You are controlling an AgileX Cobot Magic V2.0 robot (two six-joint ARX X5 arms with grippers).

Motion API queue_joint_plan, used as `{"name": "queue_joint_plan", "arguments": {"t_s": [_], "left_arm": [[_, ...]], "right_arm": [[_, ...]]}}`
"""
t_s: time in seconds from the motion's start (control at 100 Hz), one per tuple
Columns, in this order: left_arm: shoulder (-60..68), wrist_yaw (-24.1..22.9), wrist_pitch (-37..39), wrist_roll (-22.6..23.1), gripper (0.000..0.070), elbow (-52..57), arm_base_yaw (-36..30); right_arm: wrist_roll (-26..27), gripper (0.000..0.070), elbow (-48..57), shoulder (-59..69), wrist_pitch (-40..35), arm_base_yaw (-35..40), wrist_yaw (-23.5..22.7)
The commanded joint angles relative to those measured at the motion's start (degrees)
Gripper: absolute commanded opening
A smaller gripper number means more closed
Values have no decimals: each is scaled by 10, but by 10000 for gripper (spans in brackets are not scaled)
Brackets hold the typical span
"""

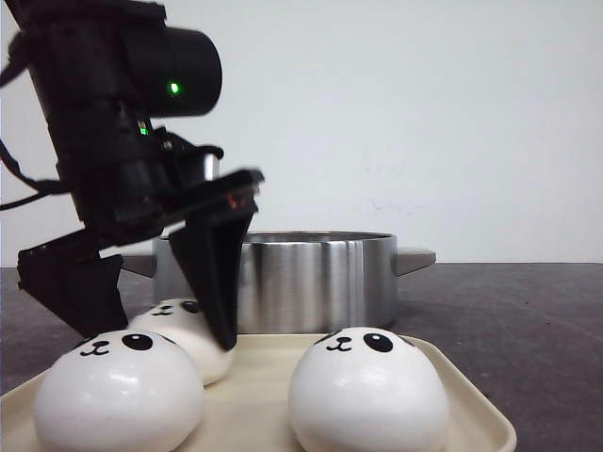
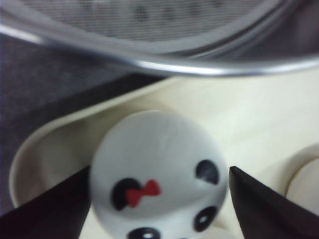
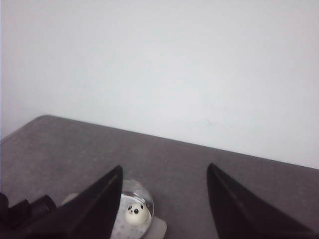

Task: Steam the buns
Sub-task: 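Lower the left gripper onto a panda bun on the tray and grasp, then carry the bun with the left gripper into the pot and release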

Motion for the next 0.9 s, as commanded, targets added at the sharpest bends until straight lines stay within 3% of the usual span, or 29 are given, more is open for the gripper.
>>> {"name": "queue_joint_plan", "arguments": {"t_s": [0.0,0.06,0.08,0.12,0.17,0.3,0.52,0.7,0.82,0.89], "left_arm": [[16,-18,2,-1,509,5,-4],[17,-34,4,-1,478,4,-4],[17,-39,4,0,435,4,-4],[17,-45,2,0,280,5,-4],[17,-45,-3,0,0,5,-4],[10,-39,-22,0,10,13,-4],[-76,34,-52,4,10,64,-23],[-146,3,-38,0,10,138,-36],[-132,-42,-35,7,10,209,-25],[-106,-45,-40,17,10,250,-8]], "right_arm": [[12,326,6,8,-42,7,2],[16,326,-3,8,-42,7,2],[16,326,-6,8,-42,7,2],[16,326,-12,8,-42,7,2],[16,326,-21,8,-42,7,3],[18,326,-47,8,-42,7,14],[39,326,-84,5,-41,7,16],[42,326,-88,5,-37,7,19],[42,326,-88,5,-31,7,19],[42,326,-88,5,-27,7,19]]}}
